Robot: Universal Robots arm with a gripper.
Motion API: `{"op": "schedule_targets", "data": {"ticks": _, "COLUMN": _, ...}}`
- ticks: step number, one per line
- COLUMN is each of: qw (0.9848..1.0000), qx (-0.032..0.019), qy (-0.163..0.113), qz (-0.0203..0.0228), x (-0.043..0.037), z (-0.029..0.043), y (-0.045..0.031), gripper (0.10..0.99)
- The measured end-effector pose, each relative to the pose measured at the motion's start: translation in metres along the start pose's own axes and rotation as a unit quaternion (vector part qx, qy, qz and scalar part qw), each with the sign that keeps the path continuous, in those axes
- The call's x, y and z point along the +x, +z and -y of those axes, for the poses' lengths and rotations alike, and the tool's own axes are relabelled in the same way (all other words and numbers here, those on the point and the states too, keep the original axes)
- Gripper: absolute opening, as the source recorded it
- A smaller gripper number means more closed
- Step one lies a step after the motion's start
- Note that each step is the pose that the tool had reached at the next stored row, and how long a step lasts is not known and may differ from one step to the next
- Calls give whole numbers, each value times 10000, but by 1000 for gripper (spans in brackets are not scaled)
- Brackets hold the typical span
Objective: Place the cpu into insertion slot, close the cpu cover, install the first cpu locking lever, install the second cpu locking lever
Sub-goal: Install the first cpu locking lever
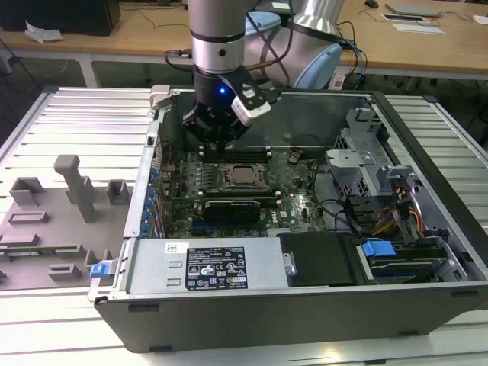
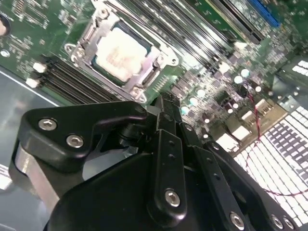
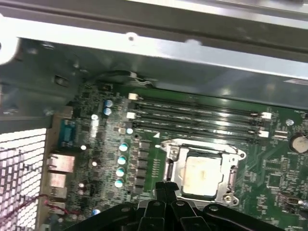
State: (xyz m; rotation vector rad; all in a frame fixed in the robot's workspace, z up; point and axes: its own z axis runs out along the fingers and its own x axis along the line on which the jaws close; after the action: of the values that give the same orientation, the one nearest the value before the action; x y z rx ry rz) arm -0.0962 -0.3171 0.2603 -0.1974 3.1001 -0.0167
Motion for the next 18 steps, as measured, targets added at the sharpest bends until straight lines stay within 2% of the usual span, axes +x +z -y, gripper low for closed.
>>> {"op": "schedule_targets", "data": {"ticks": 1, "qw": 10000, "qx": -4, "qy": 0, "qz": 7, "x": 24, "z": -3, "y": 0, "gripper": 106}}
{"op": "schedule_targets", "data": {"ticks": 2, "qw": 10000, "qx": -38, "qy": 2, "qz": 35, "x": 72, "z": -9, "y": 1, "gripper": 106}}
{"op": "schedule_targets", "data": {"ticks": 4, "qw": 9999, "qx": -117, "qy": 5, "qz": 76, "x": 116, "z": -15, "y": -1, "gripper": 106}}
{"op": "schedule_targets", "data": {"ticks": 5, "qw": 9997, "qx": -197, "qy": 9, "qz": 117, "x": 151, "z": -19, "y": -2, "gripper": 106}}
{"op": "schedule_targets", "data": {"ticks": 6, "qw": 9996, "qx": -240, "qy": 11, "qz": 138, "x": 166, "z": -21, "y": -3, "gripper": 106}}
{"op": "schedule_targets", "data": {"ticks": 10, "qw": 9985, "qx": -486, "qy": 20, "qz": 251, "x": 218, "z": -28, "y": -5, "gripper": 106}}
{"op": "schedule_targets", "data": {"ticks": 12, "qw": 9975, "qx": -630, "qy": 27, "qz": 313, "x": 240, "z": -31, "y": -5, "gripper": 106}}
{"op": "schedule_targets", "data": {"ticks": 15, "qw": 9960, "qx": -809, "qy": 36, "qz": 381, "x": 260, "z": -33, "y": -6, "gripper": 106}}
{"op": "schedule_targets", "data": {"ticks": 17, "qw": 9945, "qx": -954, "qy": 44, "qz": 428, "x": 271, "z": -35, "y": -7, "gripper": 106}}
{"op": "schedule_targets", "data": {"ticks": 18, "qw": 9941, "qx": -991, "qy": 46, "qz": 437, "x": 272, "z": -35, "y": -6, "gripper": 106}}
